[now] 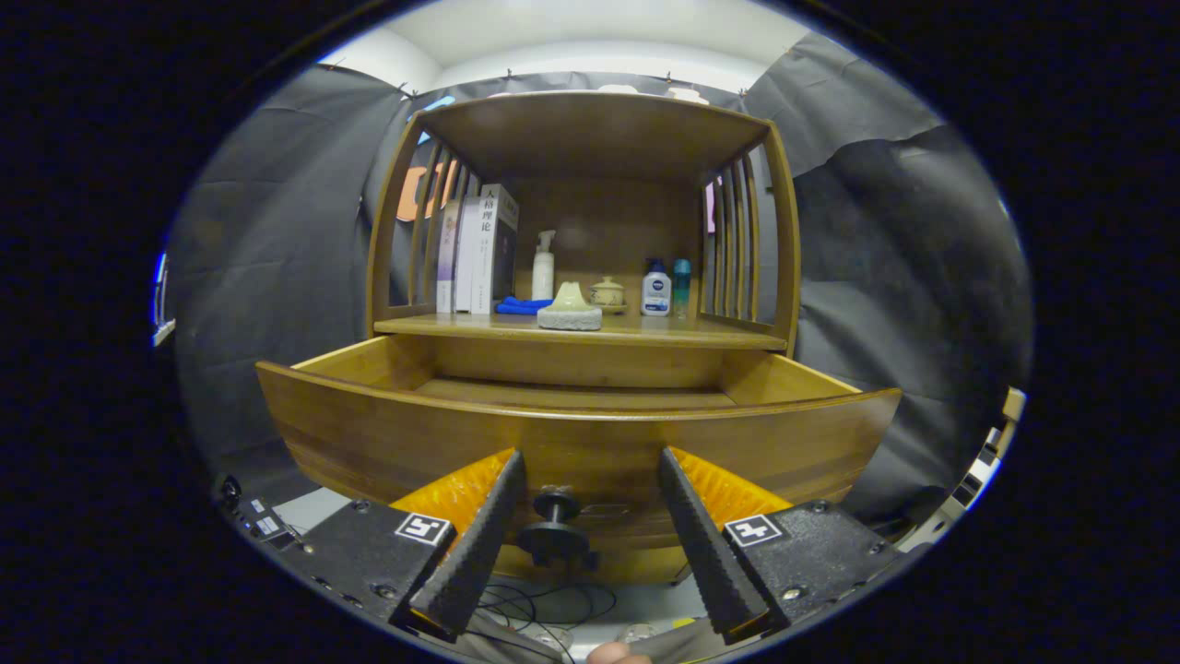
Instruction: Pull open the drawer, take out the items inside it, and place them on the countertop above the cabinet.
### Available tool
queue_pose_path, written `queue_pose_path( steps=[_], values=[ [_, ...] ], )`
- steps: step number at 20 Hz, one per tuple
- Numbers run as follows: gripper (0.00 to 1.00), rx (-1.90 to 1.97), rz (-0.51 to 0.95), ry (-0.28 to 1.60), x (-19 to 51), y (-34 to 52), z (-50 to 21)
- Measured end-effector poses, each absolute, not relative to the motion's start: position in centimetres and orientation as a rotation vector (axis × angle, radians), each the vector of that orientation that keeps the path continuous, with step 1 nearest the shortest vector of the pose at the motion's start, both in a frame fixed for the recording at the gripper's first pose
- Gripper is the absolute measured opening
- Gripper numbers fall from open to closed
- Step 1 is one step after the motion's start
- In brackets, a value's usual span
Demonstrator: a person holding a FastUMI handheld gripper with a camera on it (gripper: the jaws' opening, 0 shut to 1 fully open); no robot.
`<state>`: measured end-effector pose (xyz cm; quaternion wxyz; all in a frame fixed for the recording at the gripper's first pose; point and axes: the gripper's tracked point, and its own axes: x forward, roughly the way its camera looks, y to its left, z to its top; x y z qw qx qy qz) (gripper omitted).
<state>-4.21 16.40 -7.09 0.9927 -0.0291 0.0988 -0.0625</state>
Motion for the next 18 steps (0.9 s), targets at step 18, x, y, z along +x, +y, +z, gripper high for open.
queue_pose_path(
  steps=[18],
  values=[
    [0.94,-0.033,-0.132,0.224,4.5,16.1,-6.6]
  ],
)
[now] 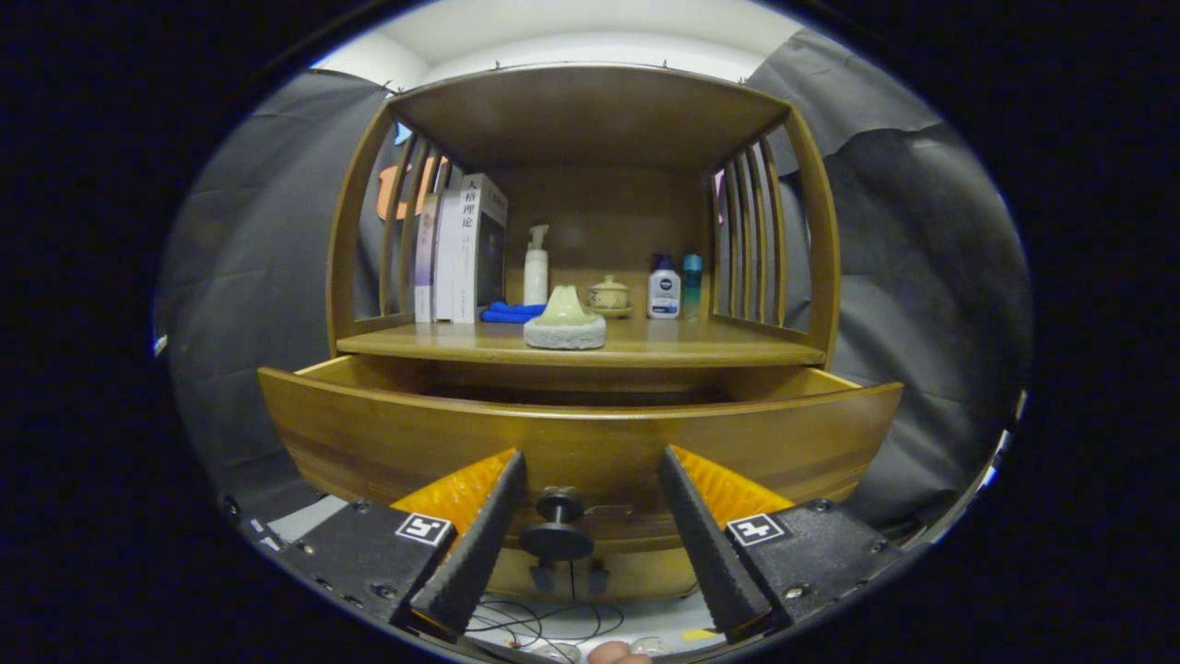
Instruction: Pull open the drawer, take out the items inside it, and place them on the countertop above the cabinet.
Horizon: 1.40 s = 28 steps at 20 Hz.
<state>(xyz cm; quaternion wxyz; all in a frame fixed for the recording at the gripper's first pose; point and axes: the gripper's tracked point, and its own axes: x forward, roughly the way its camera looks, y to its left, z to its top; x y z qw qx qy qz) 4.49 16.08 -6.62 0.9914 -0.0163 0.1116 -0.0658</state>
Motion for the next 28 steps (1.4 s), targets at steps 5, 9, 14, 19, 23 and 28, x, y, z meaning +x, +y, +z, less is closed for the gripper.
queue_pose_path(
  steps=[5,9,14,19,23,28],
  values=[
    [0.94,-0.026,-0.132,0.231,7.3,15.9,-6.6],
    [0.94,-0.031,-0.127,0.227,9.2,15.6,-6.7],
    [0.94,-0.031,-0.129,0.238,11.1,15.5,-6.6],
    [0.94,-0.032,-0.133,0.262,12.8,15.3,-6.9],
    [0.95,-0.035,-0.143,0.265,13.4,15.3,-7.0],
    [0.95,-0.049,-0.149,0.258,13.5,15.4,-7.0]
  ],
)
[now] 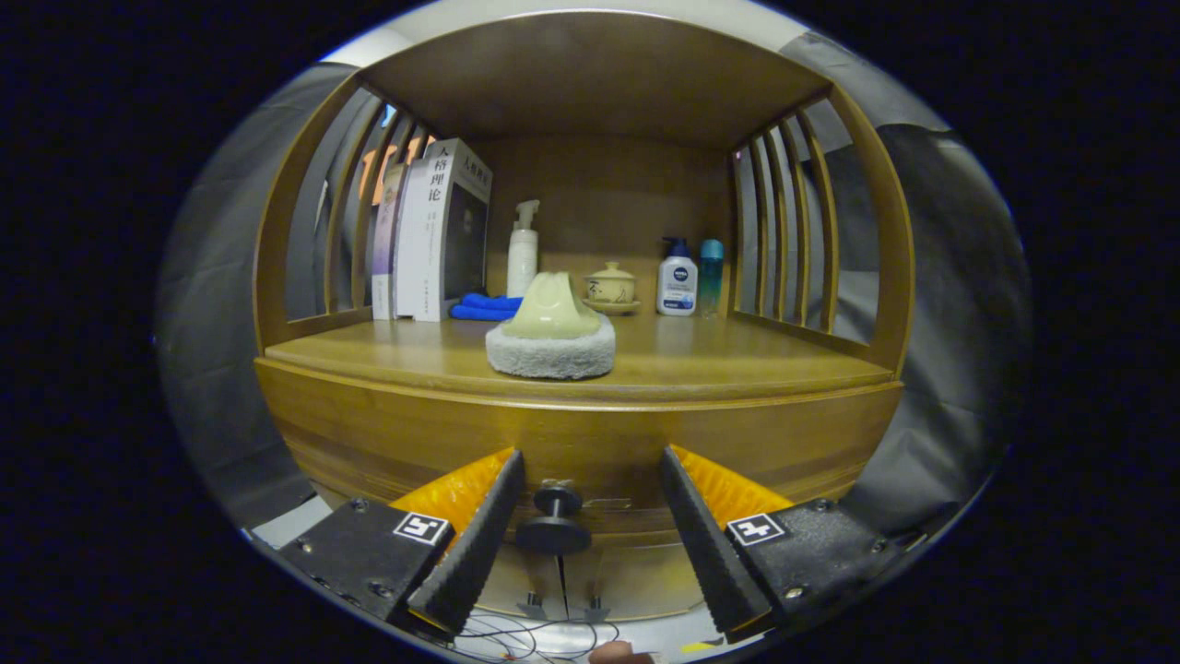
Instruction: Pull open the drawer, take out the items inside it, and place them on the countertop above the cabinet.
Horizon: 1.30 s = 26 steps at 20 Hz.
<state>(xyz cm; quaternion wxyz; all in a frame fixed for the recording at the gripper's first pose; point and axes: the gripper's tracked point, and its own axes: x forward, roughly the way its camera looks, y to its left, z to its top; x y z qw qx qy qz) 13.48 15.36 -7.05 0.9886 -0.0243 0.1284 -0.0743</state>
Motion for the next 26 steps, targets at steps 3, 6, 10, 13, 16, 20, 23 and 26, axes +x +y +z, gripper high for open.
queue_pose_path(
  steps=[3,6,10,13,16,20,23,26],
  values=[
    [0.95,-0.049,-0.149,0.251,13.6,15.3,-7.1],
    [0.95,-0.030,-0.126,0.252,13.4,15.5,-7.1],
    [0.95,0.019,-0.116,0.220,11.8,15.2,-6.0],
    [0.95,-0.022,-0.099,0.185,9.2,15.6,-4.7],
    [0.95,-0.070,-0.070,0.153,5.8,16.6,-3.8],
    [0.95,-0.057,-0.044,0.131,1.6,17.2,-2.5],
    [0.95,-0.033,-0.048,0.102,-1.2,16.5,-1.3],
    [0.95,-0.035,-0.061,0.096,-3.6,15.9,-1.0]
  ],
)
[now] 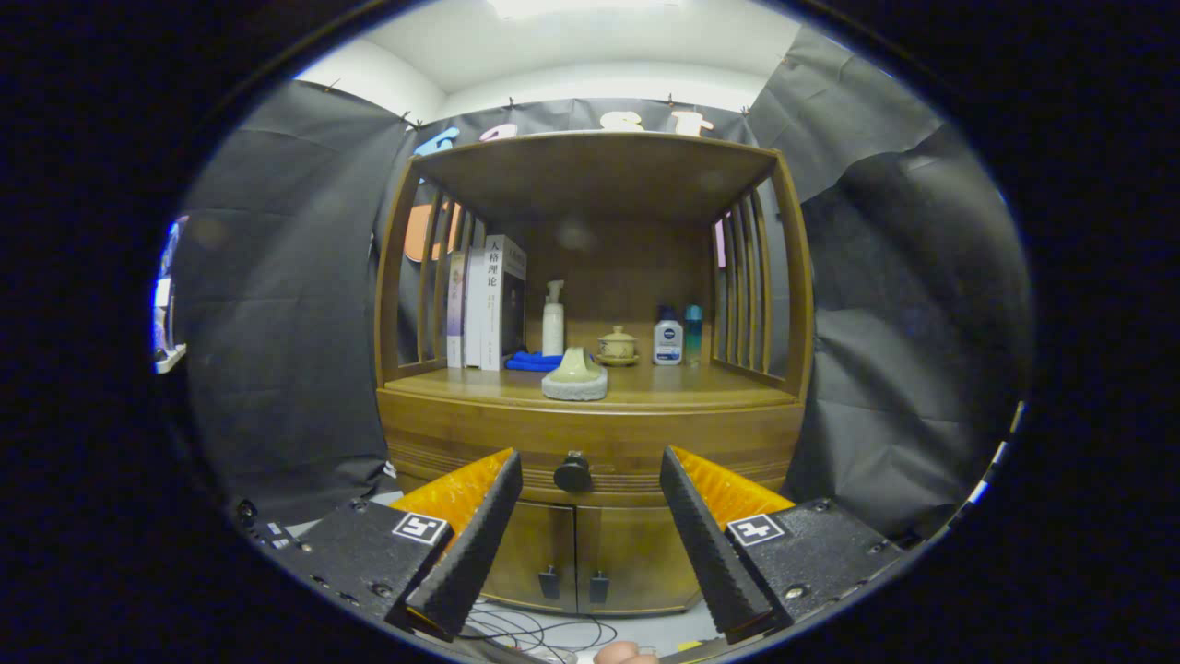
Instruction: Pull open the drawer, take out the items inside it, and place them on the countertop above the cabinet.
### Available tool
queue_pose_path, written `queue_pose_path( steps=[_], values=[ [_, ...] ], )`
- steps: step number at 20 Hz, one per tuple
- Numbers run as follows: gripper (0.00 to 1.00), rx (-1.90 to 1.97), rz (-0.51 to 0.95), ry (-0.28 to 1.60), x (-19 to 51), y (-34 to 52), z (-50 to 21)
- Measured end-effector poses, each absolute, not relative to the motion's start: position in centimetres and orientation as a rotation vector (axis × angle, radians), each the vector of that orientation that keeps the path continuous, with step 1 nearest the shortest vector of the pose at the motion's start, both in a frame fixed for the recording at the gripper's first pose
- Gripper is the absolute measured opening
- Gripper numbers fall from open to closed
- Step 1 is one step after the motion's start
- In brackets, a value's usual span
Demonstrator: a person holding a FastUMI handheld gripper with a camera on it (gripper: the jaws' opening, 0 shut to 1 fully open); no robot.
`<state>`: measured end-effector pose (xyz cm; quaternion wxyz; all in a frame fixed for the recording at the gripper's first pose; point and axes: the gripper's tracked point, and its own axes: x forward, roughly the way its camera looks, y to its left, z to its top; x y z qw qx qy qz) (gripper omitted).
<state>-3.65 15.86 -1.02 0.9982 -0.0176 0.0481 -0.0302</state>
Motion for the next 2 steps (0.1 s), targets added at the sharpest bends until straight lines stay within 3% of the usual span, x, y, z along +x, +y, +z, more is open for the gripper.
queue_pose_path(
  steps=[2],
  values=[
    [0.95,-0.030,-0.072,0.076,-4.97,15.43,-0.37]
  ],
)
